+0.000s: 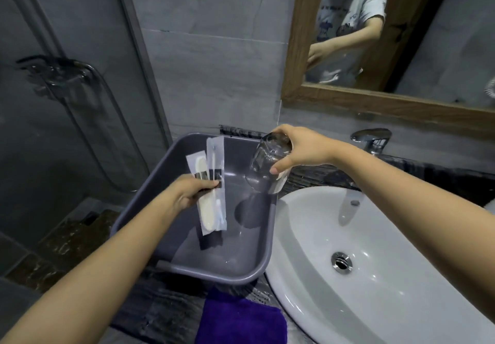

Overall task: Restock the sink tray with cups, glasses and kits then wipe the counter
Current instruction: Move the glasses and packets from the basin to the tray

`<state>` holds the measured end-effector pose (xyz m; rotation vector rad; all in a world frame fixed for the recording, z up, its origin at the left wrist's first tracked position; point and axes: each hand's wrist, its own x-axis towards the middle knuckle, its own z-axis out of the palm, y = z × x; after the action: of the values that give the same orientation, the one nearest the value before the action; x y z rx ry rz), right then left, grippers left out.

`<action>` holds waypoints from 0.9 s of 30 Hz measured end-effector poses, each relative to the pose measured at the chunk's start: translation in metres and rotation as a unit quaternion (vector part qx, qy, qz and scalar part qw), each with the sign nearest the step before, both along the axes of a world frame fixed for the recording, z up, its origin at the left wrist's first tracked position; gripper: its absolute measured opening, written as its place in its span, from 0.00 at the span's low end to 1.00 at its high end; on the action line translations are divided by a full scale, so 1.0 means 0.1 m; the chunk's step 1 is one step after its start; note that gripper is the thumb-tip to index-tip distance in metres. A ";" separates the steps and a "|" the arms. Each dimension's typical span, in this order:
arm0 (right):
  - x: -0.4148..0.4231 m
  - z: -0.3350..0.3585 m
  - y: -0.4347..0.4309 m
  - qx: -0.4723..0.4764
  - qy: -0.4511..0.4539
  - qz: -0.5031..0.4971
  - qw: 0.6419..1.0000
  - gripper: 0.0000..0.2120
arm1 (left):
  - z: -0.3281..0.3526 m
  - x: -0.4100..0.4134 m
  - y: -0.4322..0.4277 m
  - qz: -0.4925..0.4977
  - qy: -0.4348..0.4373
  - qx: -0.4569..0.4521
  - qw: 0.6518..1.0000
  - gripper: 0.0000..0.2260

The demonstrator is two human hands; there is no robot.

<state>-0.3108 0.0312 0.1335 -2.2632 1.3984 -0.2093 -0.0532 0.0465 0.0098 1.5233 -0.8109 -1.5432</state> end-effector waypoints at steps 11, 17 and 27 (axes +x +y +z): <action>-1.22 0.70 0.58 -0.033 0.005 -0.113 0.993 0.42 | 0.98 -1.16 -0.09 -0.146 0.037 -0.100 0.984 0.04; -1.61 0.71 0.62 -0.027 0.013 -0.148 0.989 0.42 | 0.96 -1.59 -0.06 -0.156 0.060 -0.082 0.983 0.04; -3.31 0.50 0.70 -0.001 0.005 -0.256 0.967 0.43 | 0.77 -3.19 0.13 -0.198 0.173 0.064 0.963 0.13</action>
<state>-0.6415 0.1016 0.1839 -1.8617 1.9646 -0.3622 -0.3726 0.0597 0.0869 1.1697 -0.8551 -2.1210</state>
